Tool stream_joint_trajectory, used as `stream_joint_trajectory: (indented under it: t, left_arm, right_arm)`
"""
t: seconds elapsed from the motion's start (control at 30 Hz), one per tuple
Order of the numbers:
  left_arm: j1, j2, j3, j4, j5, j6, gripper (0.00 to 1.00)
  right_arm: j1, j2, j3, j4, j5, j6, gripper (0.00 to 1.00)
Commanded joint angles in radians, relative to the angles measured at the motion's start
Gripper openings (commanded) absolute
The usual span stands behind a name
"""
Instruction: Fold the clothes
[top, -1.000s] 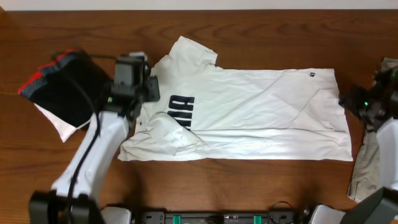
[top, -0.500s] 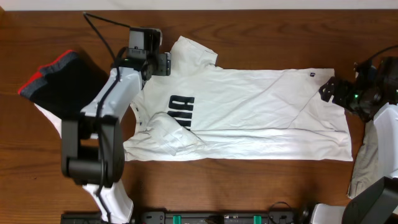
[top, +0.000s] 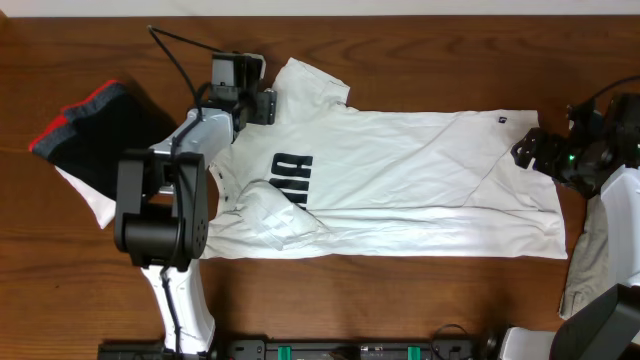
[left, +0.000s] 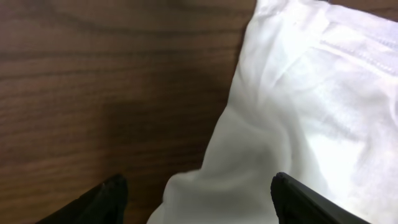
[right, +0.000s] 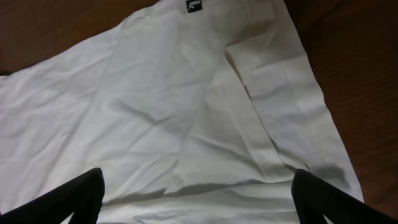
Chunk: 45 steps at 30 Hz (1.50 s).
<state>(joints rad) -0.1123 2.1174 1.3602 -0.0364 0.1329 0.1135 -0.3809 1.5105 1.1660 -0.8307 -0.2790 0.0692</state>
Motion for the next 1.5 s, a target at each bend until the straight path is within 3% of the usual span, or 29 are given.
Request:
stream_joint_trajectory:
  t: [0.0,0.37,0.5,0.6,0.73,0.8,0.87,0.97,1.03,1.27,1.47]
  left_arm:
    - [0.005,0.034,0.028,0.015,0.018,0.025,0.76]
    - [0.002,0.088,0.028,0.062,0.069,0.074,0.63]
    - [0.002,0.088,0.028,0.044,0.069,0.074,0.43]
    - [0.002,0.087,0.028,0.020,0.069,0.072,0.12]
    - [0.002,0.066,0.028,-0.016,0.070,0.028,0.06]
    - [0.002,0.037,0.028,-0.031,0.070,-0.028,0.06]
    - [0.002,0.006,0.028,-0.038,0.071,-0.072,0.06]
    - [0.002,-0.035,0.028,-0.036,0.075,-0.126,0.06]
    - [0.002,-0.051,0.028,-0.037,0.098,-0.136,0.06]
    - [0.002,-0.060,0.027,-0.037,0.205,-0.199,0.06]
    - [0.002,-0.060,0.025,-0.042,0.211,-0.202,0.06]
  right_arm:
    - [0.005,0.006,0.019,-0.004,0.015,-0.015,0.92]
    - [0.005,0.006,0.019,-0.013,0.021,-0.015,0.81]
    - [0.005,0.006,0.019,-0.015,0.021,-0.015,0.63]
    - [0.005,0.006,0.019,-0.006,0.021,-0.014,0.43]
    - [0.005,0.007,0.019,0.046,0.032,-0.009,0.32]
    - [0.005,0.010,0.019,0.099,0.054,0.004,0.34]
    - [0.006,0.021,0.019,0.146,0.054,0.004,0.43]
    - [0.008,0.060,0.019,0.222,0.054,0.004,0.46]
    - [0.008,0.102,0.019,0.270,0.054,0.004,0.54]
    - [0.008,0.326,0.019,0.476,0.014,0.004,0.59]
    - [0.008,0.455,0.019,0.642,-0.048,0.049,0.58]
